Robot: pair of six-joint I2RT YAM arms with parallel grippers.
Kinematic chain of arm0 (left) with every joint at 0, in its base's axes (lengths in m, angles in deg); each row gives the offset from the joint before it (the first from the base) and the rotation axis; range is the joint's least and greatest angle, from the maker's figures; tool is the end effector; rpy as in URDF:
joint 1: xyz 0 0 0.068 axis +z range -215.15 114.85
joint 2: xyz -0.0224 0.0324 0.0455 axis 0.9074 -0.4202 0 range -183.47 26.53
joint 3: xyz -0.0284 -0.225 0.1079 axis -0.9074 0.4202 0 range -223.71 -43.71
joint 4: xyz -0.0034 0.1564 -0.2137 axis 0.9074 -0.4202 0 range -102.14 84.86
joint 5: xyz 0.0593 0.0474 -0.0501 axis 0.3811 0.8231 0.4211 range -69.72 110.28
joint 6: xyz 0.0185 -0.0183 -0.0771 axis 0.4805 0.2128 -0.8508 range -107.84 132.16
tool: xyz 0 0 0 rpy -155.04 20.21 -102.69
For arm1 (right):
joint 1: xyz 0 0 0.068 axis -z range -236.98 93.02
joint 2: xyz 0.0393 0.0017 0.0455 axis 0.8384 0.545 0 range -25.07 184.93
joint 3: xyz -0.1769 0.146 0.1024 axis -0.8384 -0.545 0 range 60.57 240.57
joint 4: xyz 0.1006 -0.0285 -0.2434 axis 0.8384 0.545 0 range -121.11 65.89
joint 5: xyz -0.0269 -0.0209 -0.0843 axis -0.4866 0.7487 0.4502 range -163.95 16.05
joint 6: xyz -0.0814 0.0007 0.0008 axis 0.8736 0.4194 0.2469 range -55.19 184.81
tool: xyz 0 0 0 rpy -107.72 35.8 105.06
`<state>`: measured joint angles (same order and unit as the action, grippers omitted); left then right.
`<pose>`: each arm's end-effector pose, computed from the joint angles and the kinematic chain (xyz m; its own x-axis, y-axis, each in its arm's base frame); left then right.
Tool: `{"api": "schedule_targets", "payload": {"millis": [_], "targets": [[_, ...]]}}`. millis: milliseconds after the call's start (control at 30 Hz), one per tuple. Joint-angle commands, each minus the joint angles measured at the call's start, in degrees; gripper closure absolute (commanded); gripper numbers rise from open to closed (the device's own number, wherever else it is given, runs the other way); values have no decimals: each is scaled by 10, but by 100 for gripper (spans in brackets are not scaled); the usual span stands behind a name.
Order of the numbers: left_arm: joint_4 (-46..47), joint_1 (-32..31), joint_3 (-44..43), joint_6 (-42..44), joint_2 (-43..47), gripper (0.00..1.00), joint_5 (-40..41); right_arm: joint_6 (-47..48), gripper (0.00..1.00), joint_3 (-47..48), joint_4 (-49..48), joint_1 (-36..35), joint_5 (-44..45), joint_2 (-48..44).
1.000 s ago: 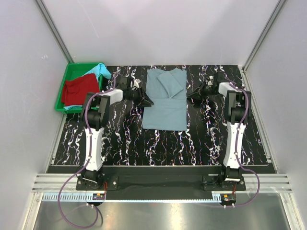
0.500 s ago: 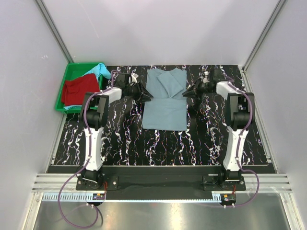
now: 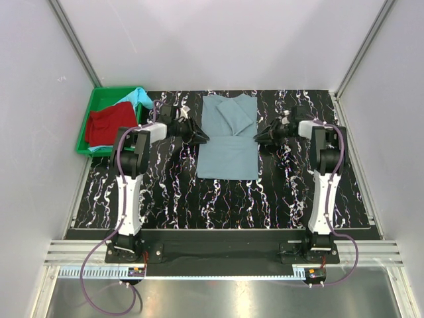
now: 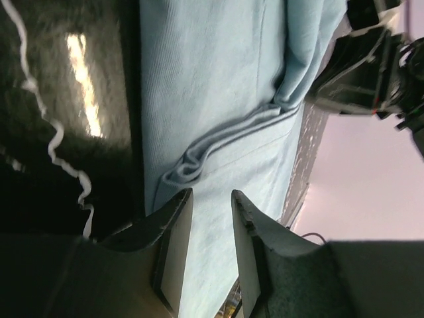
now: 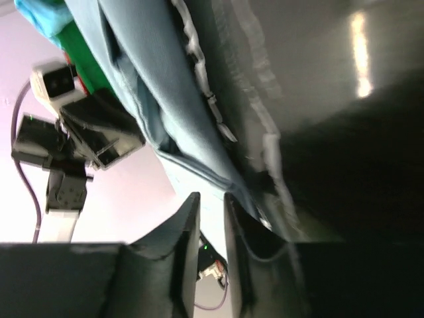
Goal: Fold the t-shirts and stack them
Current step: Fold the tshirt
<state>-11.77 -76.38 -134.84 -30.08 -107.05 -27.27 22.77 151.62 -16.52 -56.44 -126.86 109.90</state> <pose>0.4707 -0.1465 0.0730 -0.9557 -0.2729 -0.1102 -0.0500 0.5194 -0.8531 0.4729 0.0519 0.0557 -0.9085 0.4125 0.0677 0.2659 0.4453 0.8550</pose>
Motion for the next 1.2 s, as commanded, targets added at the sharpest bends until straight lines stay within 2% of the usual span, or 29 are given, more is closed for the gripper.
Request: {"api": "schedule_targets", "payload": {"millis": [0, 133, 200, 367, 433, 533, 633, 667, 700, 767, 933, 1033, 1167], "targets": [[-54, 5, 22, 46, 55, 63, 32, 51, 70, 40, 72, 38, 41, -11], [-78, 6, 57, 72, 129, 62, 59, 121, 64, 68, 174, 39, 89, -60], [-86, 5, 96, 75, 189, 61, 79, 130, 60, 48, 199, 39, 109, -111], [-84, -5, 234, 39, 321, 58, 130, 112, 47, -95, 199, 33, 156, -258], [-77, -14, 278, 9, 389, 55, 168, 87, 46, -146, 192, 29, 165, -298], [-52, -38, 368, -57, 480, 52, 218, 42, 43, -277, 154, 4, 184, -386], [15, -58, 503, -154, 559, 46, 243, -13, 41, -369, 113, -33, 214, -471], [56, -67, 528, -179, 575, 40, 246, -30, 41, -392, 83, -43, 225, -511], [64, -72, 551, -221, 602, 40, 258, -48, 41, -414, 72, -65, 233, -530], [112, -93, 598, -248, 623, 39, 271, -98, 40, -477, 28, -90, 263, -589], [163, -122, 648, -318, 634, 41, 321, -236, 39, -630, -85, -129, 299, -669], [215, -131, 680, -356, 621, 41, 345, -253, 40, -664, -122, -137, 319, -682], [278, -130, 699, -412, 556, 43, 350, -252, 41, -678, -160, -138, 349, -675]]}}
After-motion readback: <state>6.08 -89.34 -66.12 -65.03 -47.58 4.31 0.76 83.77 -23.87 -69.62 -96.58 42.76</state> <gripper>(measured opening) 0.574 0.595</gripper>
